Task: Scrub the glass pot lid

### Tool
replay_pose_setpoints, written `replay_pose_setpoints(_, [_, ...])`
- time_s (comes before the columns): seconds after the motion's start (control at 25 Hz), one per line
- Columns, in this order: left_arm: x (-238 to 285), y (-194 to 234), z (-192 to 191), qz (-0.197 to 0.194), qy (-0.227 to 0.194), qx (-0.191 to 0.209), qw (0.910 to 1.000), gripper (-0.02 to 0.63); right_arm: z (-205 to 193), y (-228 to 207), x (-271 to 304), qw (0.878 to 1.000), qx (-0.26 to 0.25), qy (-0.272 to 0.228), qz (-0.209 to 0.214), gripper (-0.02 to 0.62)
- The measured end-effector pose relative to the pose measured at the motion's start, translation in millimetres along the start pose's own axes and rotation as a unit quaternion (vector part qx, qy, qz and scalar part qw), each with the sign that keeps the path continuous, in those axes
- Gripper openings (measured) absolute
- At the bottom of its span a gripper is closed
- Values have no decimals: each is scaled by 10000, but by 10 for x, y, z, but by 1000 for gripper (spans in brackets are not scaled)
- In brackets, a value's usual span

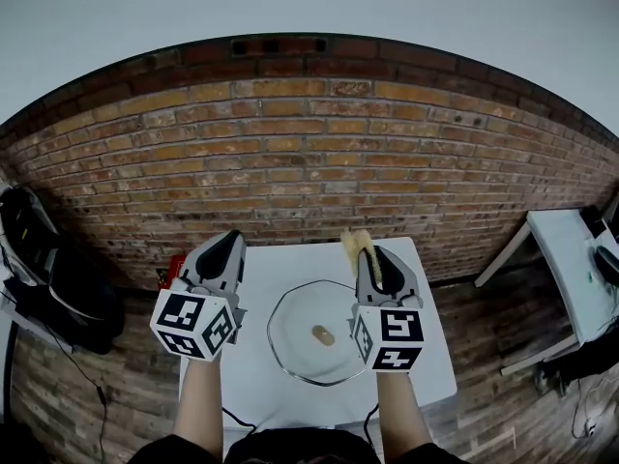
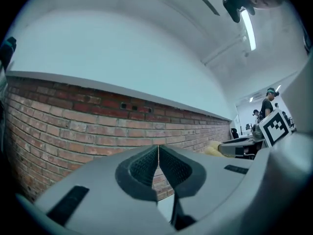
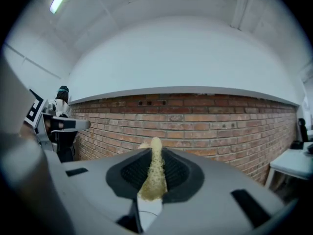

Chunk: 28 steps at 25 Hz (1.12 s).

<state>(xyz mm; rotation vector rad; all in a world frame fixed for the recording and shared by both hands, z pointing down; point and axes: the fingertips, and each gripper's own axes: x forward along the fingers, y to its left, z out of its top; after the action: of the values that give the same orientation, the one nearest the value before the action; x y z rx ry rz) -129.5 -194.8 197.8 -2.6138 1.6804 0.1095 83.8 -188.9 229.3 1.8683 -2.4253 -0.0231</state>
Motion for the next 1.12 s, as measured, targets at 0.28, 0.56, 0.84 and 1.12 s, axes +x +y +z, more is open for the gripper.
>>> replay_pose_setpoints(0.28, [-92, 3, 286, 127, -250, 185, 9994, 17, 320, -1, -115, 9992, -77, -392, 1, 58])
replay_pose_setpoints(0.56, [-76, 12, 342, 159, -340, 229, 9990, 17, 392, -26, -150, 9984, -25, -563, 27, 58])
replay_pose_setpoints(0.84, [-71, 14, 309, 154, -310, 233, 9991, 17, 389, -32, -172, 9980, -44, -636, 5, 58])
replay_pose_setpoints(1.12, [-52, 70, 234, 245, -162, 177, 9994, 18, 345, -51, -165, 9984, -77, -562, -23, 58])
